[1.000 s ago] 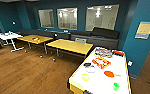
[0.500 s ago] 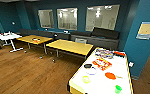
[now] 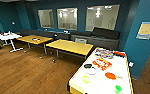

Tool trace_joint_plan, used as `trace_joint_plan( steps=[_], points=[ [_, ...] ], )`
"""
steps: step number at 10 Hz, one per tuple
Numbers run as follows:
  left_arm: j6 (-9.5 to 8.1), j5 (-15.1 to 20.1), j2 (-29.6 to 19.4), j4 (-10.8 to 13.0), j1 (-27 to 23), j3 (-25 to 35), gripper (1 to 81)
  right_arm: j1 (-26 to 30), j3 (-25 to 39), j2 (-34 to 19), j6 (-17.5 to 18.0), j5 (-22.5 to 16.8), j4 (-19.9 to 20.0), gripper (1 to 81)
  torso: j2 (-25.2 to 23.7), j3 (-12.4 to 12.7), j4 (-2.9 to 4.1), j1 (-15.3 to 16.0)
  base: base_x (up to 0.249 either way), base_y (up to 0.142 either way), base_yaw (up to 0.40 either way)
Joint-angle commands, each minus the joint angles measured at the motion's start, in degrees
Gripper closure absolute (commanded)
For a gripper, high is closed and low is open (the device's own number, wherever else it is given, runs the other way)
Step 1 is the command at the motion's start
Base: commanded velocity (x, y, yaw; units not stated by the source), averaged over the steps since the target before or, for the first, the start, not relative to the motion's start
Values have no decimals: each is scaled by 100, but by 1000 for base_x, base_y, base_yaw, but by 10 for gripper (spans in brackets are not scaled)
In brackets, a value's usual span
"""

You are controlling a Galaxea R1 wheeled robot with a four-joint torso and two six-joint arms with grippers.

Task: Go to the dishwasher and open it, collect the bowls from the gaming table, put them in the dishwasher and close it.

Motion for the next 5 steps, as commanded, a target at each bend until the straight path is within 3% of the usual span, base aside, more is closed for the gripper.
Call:
trace_joint_plan(
  steps=[1,3,4,5],
  points=[
    [-2,325,-13,-22,-226,28,10,186,54,-3,-15,-255,-82,10,0,0,0,1,0,0,0],
    [-2,342,-13,-30,-234,27,10,186,54,-3,-15,-255,-82,10,0,0,0,1,0,0,0],
    [-2,360,-22,-30,-243,36,10,186,54,-3,-23,-255,-82,10,0,0,0,1,0,-68,0],
    [-2,360,-30,-13,-243,36,10,186,54,-3,-15,-255,-82,10,0,0,0,1,0,0,-261]
  ],
)
